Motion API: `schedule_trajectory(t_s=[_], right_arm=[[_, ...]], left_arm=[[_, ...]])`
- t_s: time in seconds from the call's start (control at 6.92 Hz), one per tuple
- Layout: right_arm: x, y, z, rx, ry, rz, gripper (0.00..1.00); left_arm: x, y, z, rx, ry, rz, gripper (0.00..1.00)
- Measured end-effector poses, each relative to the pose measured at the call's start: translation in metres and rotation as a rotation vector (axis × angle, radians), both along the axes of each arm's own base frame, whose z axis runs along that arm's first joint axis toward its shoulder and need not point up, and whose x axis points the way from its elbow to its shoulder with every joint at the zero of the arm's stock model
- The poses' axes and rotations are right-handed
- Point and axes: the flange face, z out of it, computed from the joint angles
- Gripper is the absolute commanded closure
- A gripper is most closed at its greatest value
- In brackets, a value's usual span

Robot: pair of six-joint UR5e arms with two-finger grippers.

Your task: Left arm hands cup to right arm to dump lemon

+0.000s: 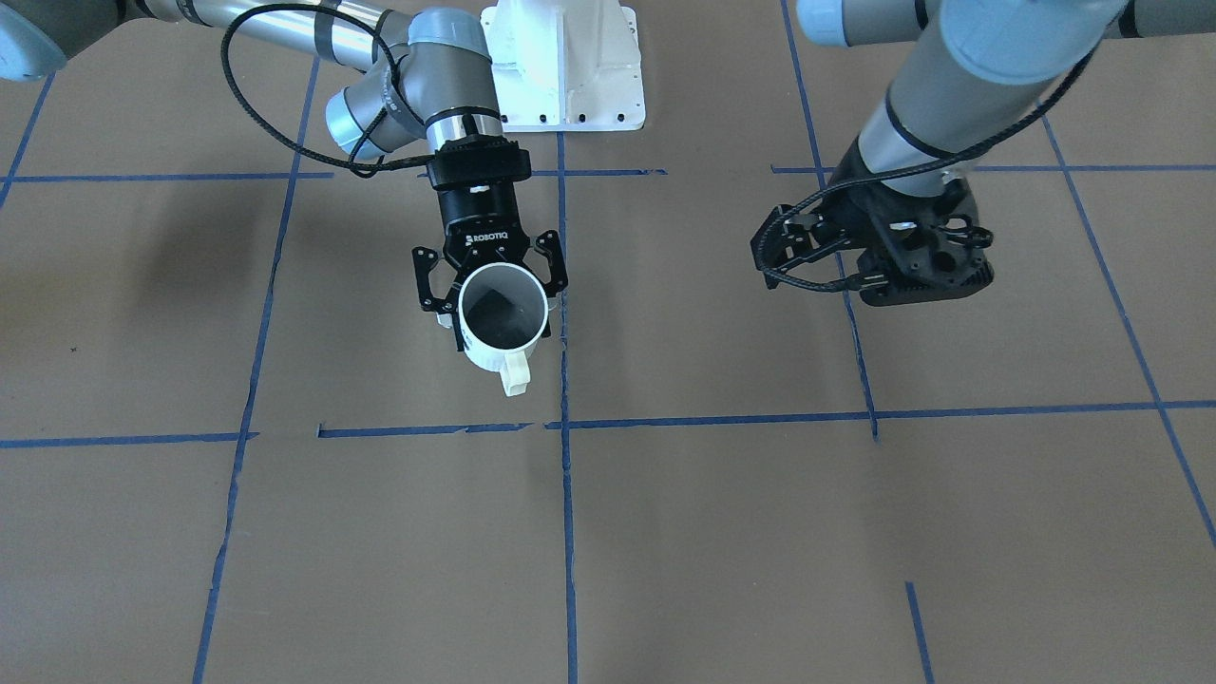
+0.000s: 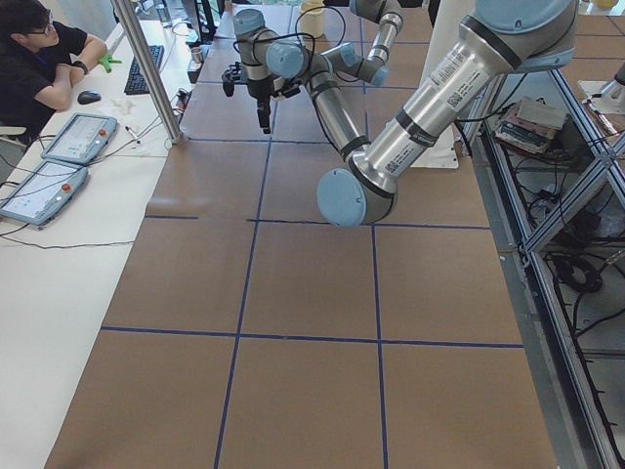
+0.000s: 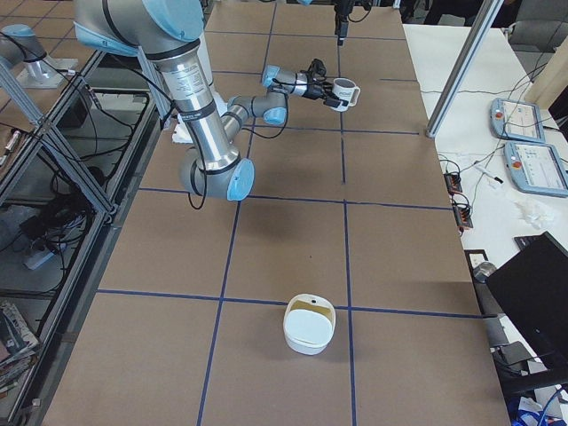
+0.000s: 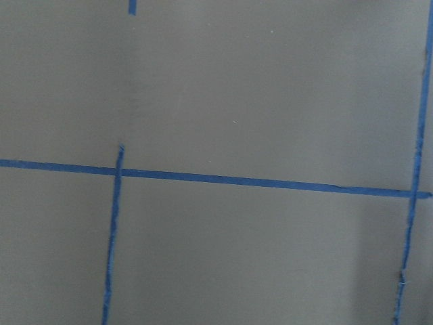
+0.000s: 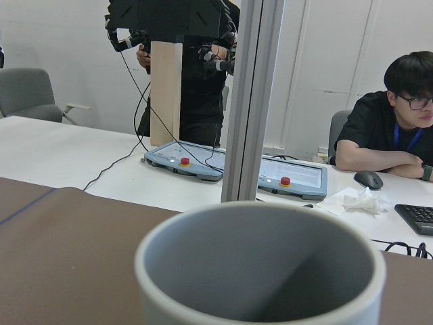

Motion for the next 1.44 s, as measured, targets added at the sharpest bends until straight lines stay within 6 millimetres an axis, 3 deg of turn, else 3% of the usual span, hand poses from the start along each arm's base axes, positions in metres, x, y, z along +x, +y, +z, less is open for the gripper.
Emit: schedule_trajectory(t_s=[0.29, 0.72, 1.16, 1.44], right_arm=[[-0.036, 0.019, -0.011, -0.005, -0.035, 0.036, 1.00], [-0.066, 0.037, -0.023, -0.001, -0.029, 0.036, 1.00], [-0.077, 0.041, -0.029, 0.004, -0.005, 0.023, 1.00], [-0.076, 0.040, -0.033, 0.006, 0.009, 0.021, 1.00]], left_arm=[[0.028, 0.005, -0.032, -0.068, 0.023, -0.048, 0.00], [0.071, -0.010, -0.054, -0.107, 0.077, -0.097, 0.00], [0.105, -0.001, -0.059, -0.114, 0.085, -0.072, 0.00], [0.115, 0.007, -0.053, -0.119, 0.077, -0.055, 0.00]])
